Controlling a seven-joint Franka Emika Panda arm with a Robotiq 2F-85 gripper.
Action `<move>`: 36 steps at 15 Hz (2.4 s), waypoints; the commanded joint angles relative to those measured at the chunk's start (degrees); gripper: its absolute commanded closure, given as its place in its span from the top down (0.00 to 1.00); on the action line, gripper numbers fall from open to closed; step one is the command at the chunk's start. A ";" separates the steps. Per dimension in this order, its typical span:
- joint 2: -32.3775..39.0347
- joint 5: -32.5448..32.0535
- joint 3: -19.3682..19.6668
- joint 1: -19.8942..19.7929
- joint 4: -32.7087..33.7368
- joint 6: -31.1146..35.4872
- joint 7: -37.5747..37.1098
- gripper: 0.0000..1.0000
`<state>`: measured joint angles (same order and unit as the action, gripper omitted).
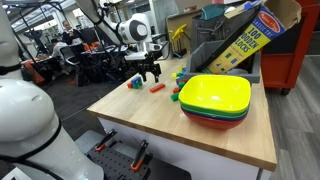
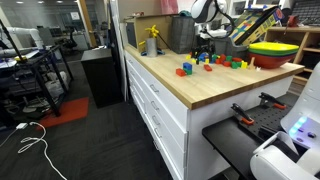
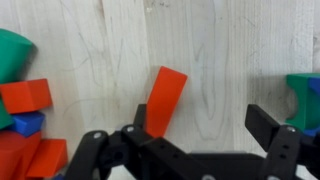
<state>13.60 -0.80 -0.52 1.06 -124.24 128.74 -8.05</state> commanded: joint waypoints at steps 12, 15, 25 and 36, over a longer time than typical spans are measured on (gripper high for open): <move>1.67 9.27 2.84 -0.94 -1.12 2.24 -13.14 1.00; 2.55 10.78 3.36 -1.31 -1.05 2.91 -13.83 1.00; 2.50 15.05 4.01 -2.44 -1.15 3.00 -13.87 0.32; -8.51 8.83 3.25 1.54 -12.16 2.82 -15.71 0.08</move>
<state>12.17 10.82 3.11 1.49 -129.68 131.30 -20.82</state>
